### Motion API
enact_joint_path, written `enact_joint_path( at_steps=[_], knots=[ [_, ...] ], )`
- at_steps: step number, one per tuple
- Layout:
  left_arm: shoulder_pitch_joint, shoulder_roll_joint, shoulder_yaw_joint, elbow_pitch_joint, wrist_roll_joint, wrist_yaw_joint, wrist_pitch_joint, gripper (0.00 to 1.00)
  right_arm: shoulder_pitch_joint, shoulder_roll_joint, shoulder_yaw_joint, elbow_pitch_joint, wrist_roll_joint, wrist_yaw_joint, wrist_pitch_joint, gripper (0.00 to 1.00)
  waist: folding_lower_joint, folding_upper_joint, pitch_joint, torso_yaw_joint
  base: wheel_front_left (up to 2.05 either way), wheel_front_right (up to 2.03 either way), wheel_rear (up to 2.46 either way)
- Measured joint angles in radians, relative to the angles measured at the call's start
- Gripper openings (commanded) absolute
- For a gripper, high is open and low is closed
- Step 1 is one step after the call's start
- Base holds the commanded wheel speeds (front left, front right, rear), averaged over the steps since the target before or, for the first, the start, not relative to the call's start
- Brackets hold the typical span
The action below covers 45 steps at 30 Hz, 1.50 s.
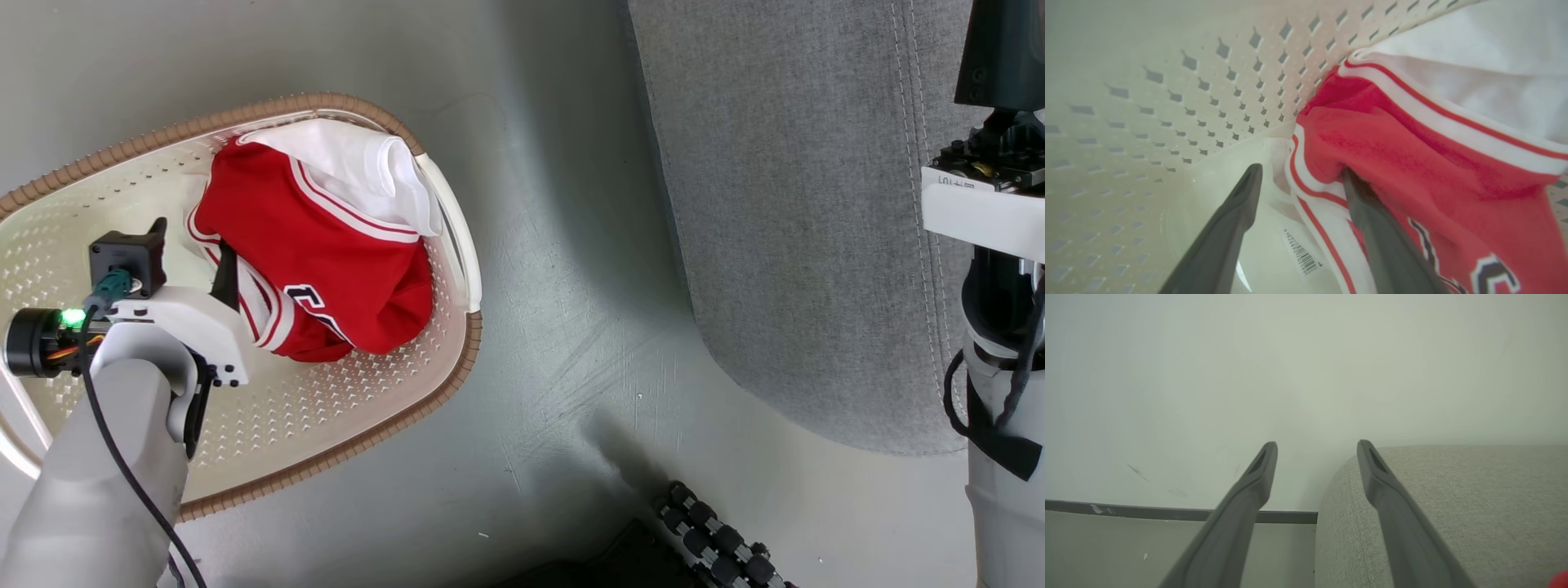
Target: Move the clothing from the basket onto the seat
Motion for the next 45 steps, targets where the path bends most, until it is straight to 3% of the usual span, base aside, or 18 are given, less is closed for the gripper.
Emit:
enact_joint_path(
  at_steps=[23, 35, 45],
  knots=[
    [0.045, 0.036, 0.022, -0.122, 0.009, -0.009, -0.036, 1.0, -0.001, -0.001, -0.026, 0.023, -0.018, 0.0, 0.0, 1.0, 0.0, 0.0, -0.058, 0.036, 0.0, 0.0, 0.0],
    [0.071, 0.04, 0.129, -0.393, 0.005, 0.02, -0.04, 1.0, 0.006, -0.001, -0.029, 0.05, -0.093, 0.0, 0.0, 1.0, 0.0, 0.0, -0.124, 0.08, 0.0, 0.0, 0.0],
    [0.173, 0.002, 0.216, -0.587, -0.011, 0.044, -0.043, 1.0, 0.052, -0.003, -0.022, 0.075, -0.169, 0.0, 0.0, 1.0, 0.0, 0.0, -0.21, 0.127, 0.0, 0.0, 0.0]
  ],
)
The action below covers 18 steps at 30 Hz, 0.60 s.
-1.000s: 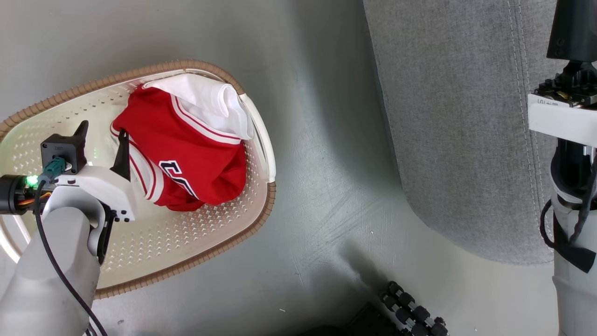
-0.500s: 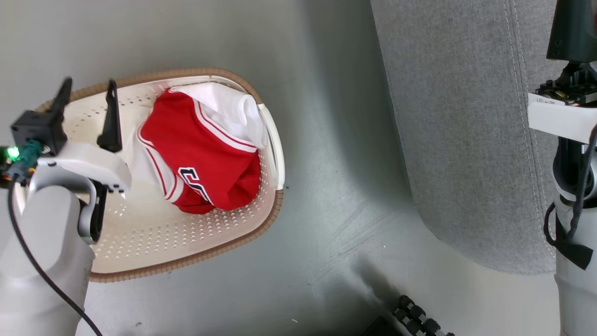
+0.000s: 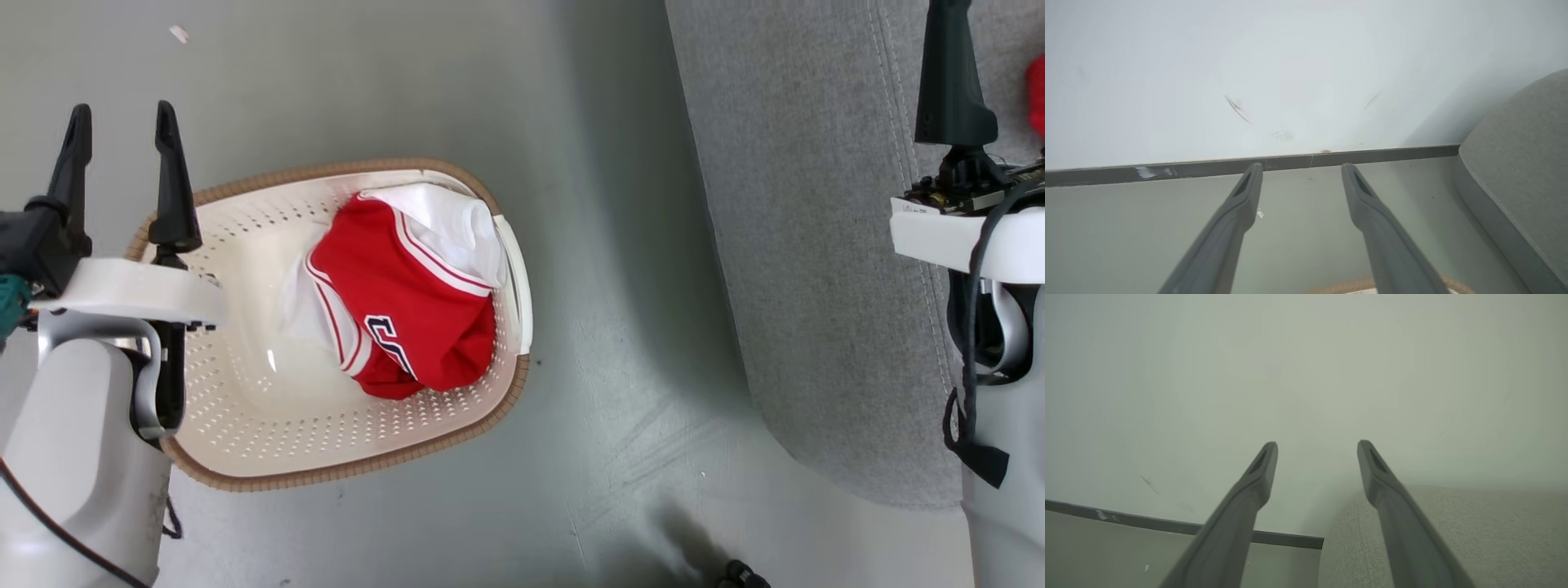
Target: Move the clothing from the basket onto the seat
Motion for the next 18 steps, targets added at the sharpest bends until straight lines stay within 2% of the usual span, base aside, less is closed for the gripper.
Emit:
enact_joint_path(
  at_steps=[18],
  knots=[
    [0.222, -0.052, 0.087, -0.154, 0.008, 0.01, 0.0, 1.0, 0.191, 0.0, 0.029, 0.062, -0.036, 0.0, 0.0, 1.0, -0.0001, 0.0, -0.196, 0.083, 0.0, 0.0, 0.0]
  ],
)
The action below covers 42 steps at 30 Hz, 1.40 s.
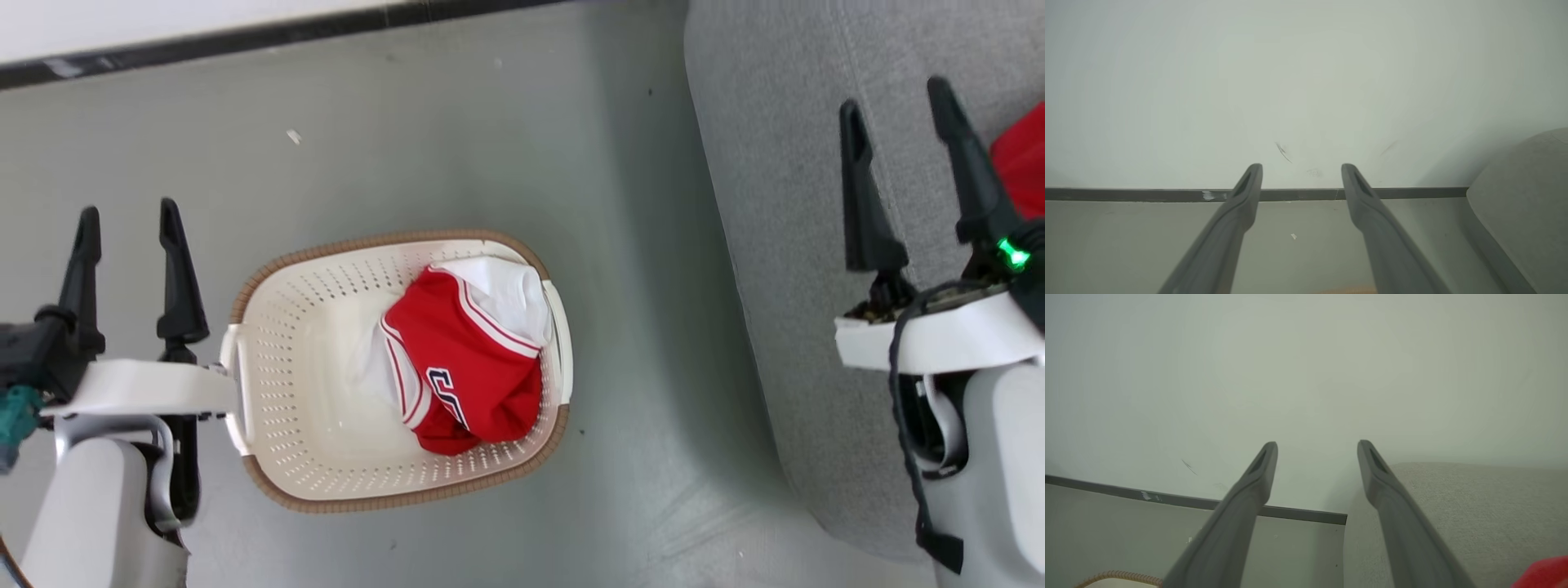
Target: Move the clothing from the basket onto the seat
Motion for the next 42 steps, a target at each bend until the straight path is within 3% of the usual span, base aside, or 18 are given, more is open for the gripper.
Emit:
enact_joint_path(
  at_steps=[26, 42],
  knots=[
    [0.269, -0.042, -0.04, -0.007, 0.033, -0.012, 0.0, 1.0, 0.271, 0.001, 0.031, 0.066, 0.011, 0.0, 0.0, 1.0, 0.0, 0.0, -0.313, 0.081, 0.0, 0.0, 0.0],
    [0.353, -0.043, -0.073, -0.003, 0.04, -0.02, 0.008, 1.0, 0.387, 0.002, 0.028, 0.078, 0.021, 0.0, 0.0, 1.0, 0.0, 0.0, -0.438, 0.105, 0.0, 0.0, 0.0]
  ],
)
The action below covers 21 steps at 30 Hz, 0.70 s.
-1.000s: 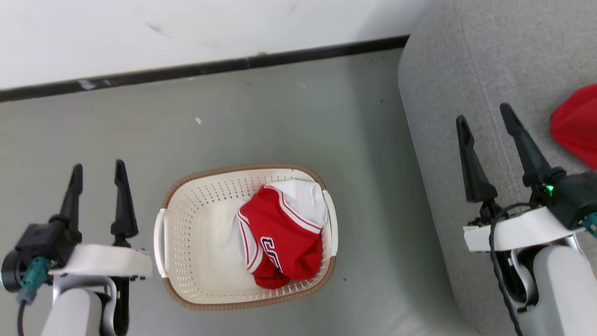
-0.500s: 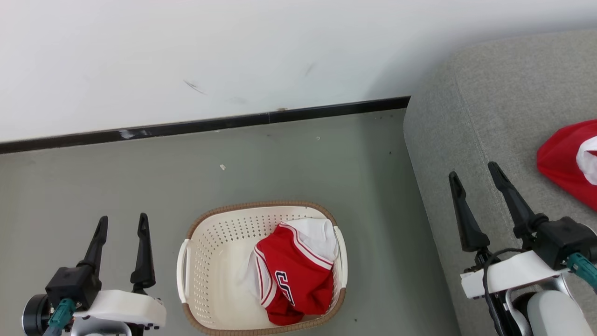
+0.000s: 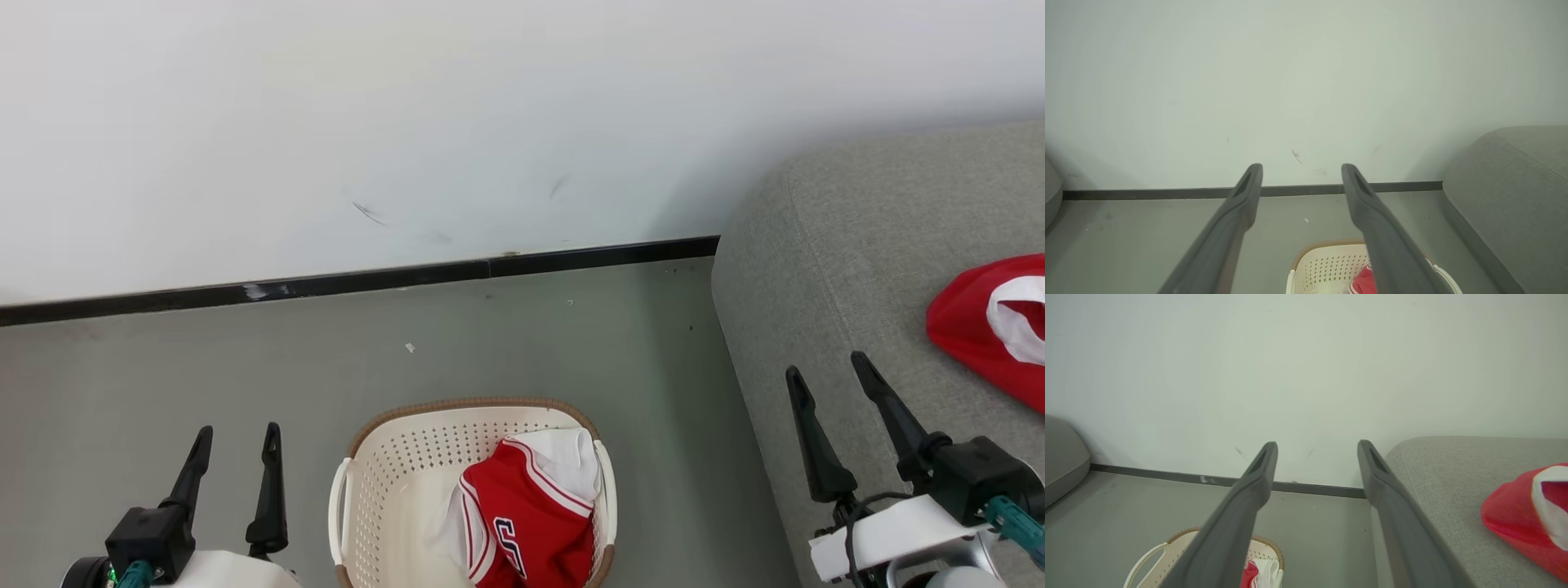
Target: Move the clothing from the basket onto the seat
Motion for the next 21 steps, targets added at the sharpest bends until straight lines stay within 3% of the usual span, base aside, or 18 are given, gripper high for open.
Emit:
enact_joint_path(
  at_steps=[21],
  knots=[
    [0.052, 0.004, -0.007, -0.055, 0.0, 0.0, 0.04, 1.0, 0.052, 0.002, -0.007, -0.045, 0.002, 0.0, 0.0, 1.0, 0.0, 0.0, -0.032, 0.009, 0.0, 0.0, 0.0]
  ],
)
